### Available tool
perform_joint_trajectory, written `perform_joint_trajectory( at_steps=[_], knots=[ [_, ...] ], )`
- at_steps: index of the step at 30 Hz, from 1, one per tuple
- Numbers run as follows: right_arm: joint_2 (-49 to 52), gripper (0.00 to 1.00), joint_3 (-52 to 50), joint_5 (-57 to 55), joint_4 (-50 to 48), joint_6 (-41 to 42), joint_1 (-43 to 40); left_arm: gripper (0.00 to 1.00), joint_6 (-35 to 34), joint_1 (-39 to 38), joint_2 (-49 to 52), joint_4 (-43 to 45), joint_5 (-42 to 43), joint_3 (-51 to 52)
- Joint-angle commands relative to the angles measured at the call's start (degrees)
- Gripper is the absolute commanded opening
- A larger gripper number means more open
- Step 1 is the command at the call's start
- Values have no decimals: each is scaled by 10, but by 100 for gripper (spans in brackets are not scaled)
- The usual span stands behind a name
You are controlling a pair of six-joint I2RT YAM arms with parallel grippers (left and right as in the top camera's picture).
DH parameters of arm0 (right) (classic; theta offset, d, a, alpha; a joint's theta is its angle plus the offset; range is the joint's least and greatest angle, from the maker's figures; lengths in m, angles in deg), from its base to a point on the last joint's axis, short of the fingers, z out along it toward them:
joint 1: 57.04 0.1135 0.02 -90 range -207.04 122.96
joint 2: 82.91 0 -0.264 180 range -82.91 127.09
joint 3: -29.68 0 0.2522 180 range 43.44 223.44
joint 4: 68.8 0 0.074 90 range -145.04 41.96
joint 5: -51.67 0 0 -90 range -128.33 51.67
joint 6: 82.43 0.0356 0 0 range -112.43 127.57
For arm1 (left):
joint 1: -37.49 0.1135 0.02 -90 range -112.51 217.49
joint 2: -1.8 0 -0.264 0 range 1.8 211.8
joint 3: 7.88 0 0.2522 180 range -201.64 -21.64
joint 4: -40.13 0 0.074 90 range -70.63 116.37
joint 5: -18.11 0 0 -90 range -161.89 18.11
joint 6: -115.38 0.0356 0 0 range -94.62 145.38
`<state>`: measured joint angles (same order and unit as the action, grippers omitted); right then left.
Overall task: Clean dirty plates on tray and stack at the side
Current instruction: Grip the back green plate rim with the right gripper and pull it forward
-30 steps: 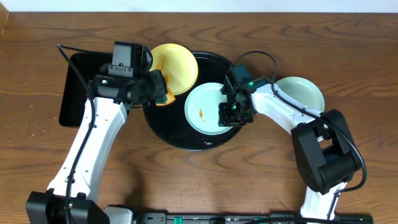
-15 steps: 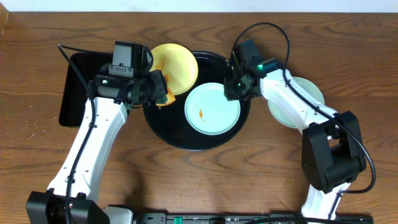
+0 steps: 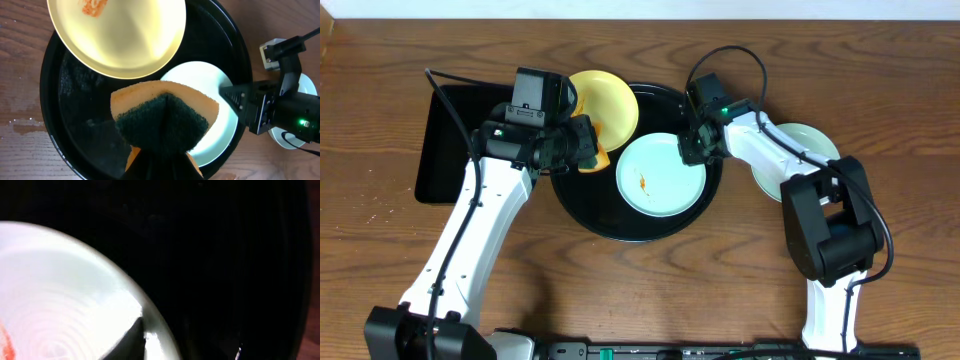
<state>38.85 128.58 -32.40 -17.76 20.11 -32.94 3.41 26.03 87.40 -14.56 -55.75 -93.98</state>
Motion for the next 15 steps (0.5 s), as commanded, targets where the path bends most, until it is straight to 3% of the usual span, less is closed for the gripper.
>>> perform_joint_trajectory(
  at_steps=[1,4,15],
  knots=[
    [14,12,2,11,10,-4,2,7,12,0,1,0,-4,0],
    [14,1,2,30,23,4,4,7,12,0,1,0,-4,0],
    [14,1,2,75,87,81,5,7,11,0,1,-2,-4,12]
  ],
)
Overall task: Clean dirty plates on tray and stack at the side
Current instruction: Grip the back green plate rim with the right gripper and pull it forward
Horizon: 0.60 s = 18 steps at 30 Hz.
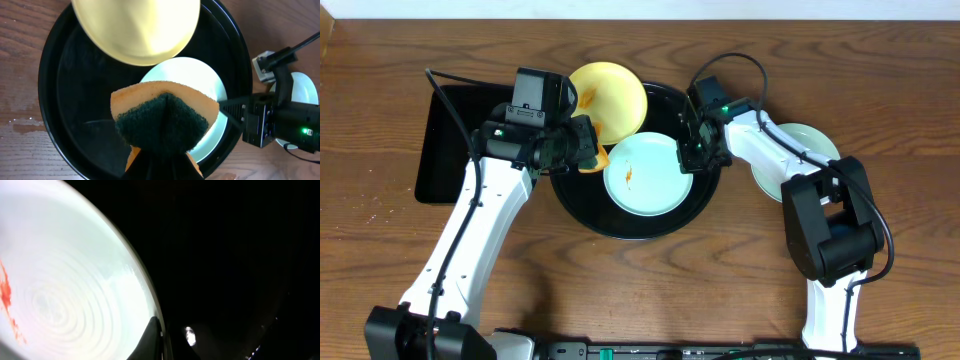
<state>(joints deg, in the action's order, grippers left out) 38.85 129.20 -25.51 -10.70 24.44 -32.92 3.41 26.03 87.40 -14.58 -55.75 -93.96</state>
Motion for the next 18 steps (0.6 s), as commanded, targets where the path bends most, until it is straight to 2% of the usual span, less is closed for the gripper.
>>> perform_joint_trajectory(
  at_steps=[1,8,18],
  knots=[
    [14,1,-4,9,21,40,5,7,11,0,1,-2,-4,14],
    [14,1,-4,12,33,87,11,7,11,0,1,-2,-4,20],
    [14,1,-4,23,35,91,23,7,9,-7,1,-2,-4,20]
  ],
)
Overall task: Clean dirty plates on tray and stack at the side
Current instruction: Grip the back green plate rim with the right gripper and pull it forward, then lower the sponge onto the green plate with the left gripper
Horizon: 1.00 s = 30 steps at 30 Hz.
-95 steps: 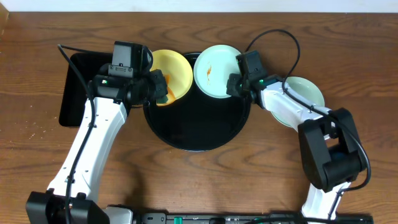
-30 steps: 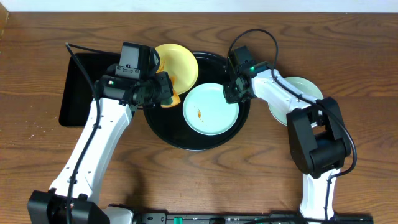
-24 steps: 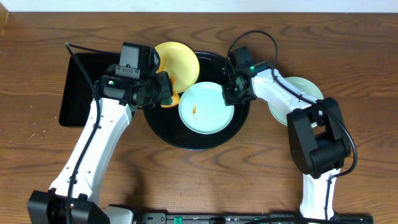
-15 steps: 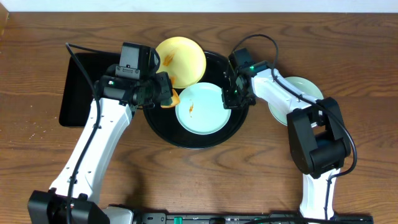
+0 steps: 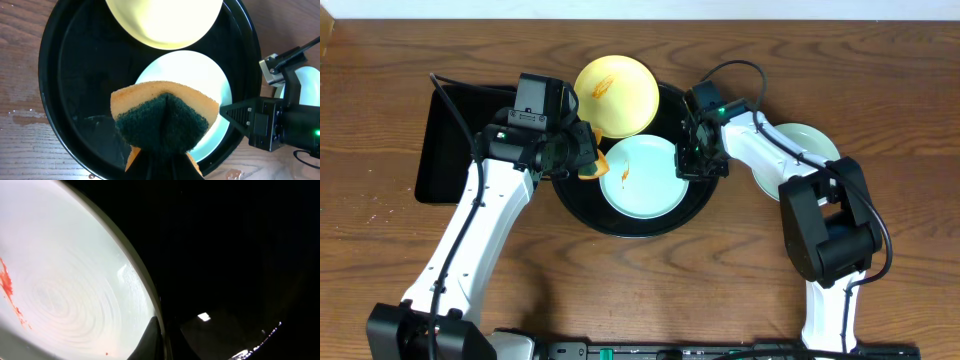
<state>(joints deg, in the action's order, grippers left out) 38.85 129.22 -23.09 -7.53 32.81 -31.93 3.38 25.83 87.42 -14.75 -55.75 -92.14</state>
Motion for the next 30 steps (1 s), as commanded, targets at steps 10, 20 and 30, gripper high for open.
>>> perform_joint_trajectory(
  at_steps=[10,20,30],
  knots=[
    [14,1,-5,-2,2,7,15,7,9,-26,1,6,-4,11],
    [14,1,-5,-2,1,7,15,7,-12,-37,13,17,-4,28],
    [14,1,-5,-2,1,7,15,7,-12,-85,93,45,-4,28]
  ],
)
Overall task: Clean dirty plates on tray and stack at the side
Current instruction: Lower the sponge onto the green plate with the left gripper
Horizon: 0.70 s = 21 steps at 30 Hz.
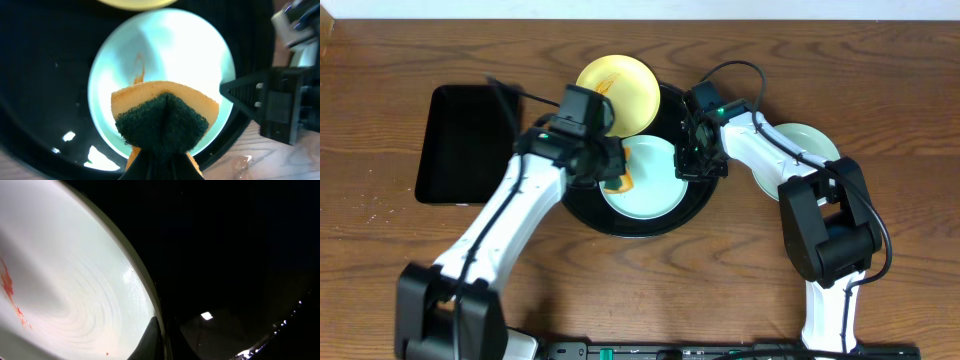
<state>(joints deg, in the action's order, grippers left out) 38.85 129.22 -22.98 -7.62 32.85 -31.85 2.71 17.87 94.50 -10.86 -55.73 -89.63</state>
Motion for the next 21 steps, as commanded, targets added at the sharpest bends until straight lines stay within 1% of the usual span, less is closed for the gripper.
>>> perform_joint_trajectory(
  at_steps=[1,5,7,12,19,21],
  knots=[
    [14,1,-5,-3,2,6,14,7,-5,-6,33,11,-6,3],
    [14,1,-5,-3,2,6,14,8,-3,-7,71,17,-23,3],
    [14,1,-5,-3,2,6,14,7,13,-7,86,18,-30,3],
    [14,1,-5,-3,2,4,14,7,30,-7,106,36,-80,3],
    [14,1,-5,-3,2,4,14,7,110,-13,127,93,-83,3],
    [14,1,-5,-3,2,4,14,8,120,-18,139,102,-83,3]
  ],
)
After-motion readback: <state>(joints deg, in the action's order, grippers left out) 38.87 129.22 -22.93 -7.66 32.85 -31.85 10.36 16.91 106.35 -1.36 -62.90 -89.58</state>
